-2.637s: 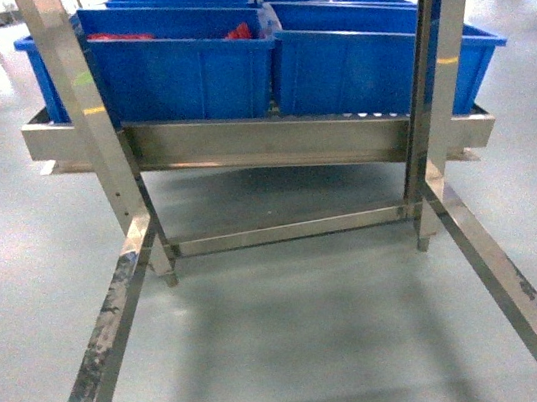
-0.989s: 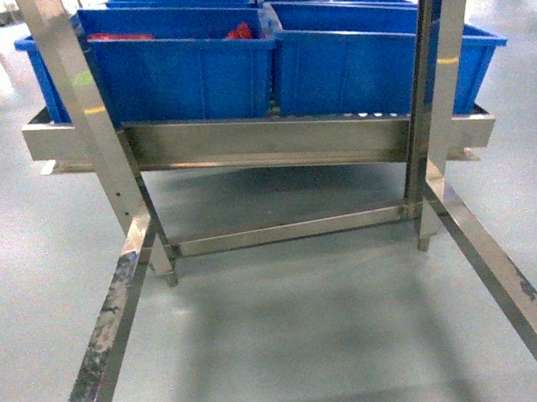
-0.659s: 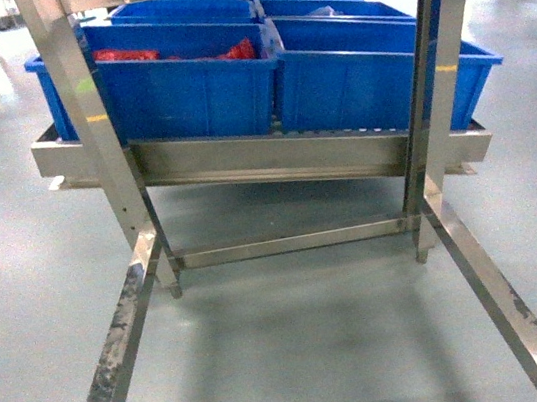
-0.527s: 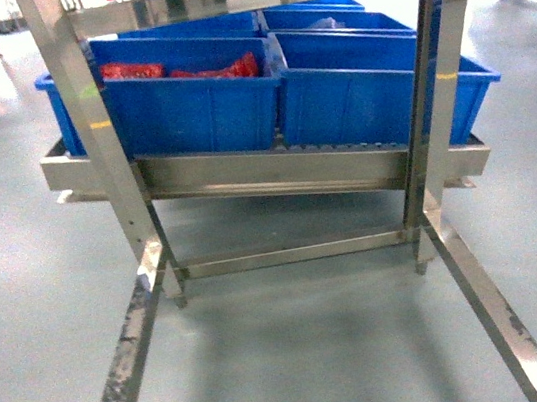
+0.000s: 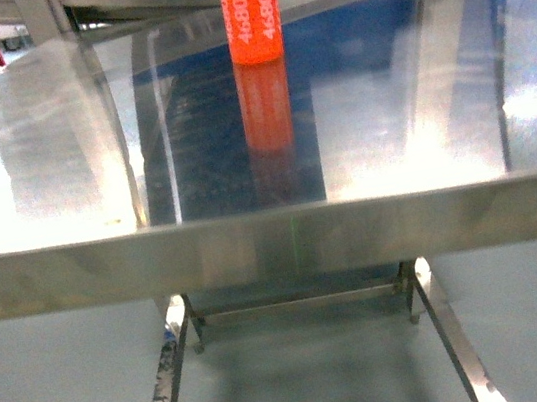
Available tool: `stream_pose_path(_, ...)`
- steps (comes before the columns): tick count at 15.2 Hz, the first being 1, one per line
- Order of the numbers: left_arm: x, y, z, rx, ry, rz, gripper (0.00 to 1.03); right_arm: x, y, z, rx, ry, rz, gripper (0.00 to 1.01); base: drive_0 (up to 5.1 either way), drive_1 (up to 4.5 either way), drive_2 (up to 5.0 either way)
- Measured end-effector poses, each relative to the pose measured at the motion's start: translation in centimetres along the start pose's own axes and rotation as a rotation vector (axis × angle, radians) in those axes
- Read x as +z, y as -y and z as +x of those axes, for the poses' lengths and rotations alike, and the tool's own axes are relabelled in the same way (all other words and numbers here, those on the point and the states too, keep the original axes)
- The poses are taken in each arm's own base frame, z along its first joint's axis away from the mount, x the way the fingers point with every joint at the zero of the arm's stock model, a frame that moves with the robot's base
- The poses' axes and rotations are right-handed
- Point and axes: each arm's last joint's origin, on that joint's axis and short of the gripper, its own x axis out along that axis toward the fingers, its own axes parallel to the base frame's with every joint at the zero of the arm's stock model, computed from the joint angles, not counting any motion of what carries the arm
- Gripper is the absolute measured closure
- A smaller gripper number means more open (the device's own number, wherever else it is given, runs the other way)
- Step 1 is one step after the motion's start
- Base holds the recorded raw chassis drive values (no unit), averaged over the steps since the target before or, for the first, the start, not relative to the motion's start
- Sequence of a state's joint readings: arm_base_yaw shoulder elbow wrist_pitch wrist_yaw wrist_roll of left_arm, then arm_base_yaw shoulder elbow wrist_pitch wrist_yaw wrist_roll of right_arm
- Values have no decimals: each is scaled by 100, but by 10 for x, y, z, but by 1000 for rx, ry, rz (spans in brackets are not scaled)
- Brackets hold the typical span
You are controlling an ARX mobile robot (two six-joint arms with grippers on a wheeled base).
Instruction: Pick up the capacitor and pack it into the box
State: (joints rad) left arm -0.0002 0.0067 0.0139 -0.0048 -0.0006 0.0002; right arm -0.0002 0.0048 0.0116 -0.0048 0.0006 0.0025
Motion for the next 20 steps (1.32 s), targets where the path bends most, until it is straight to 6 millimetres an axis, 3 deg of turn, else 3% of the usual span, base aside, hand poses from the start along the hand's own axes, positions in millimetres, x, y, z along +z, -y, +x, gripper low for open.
stream_pose_path(20,0,0,0,0,1,0,5,0,0,0,1,-1,0,3,0,0,0)
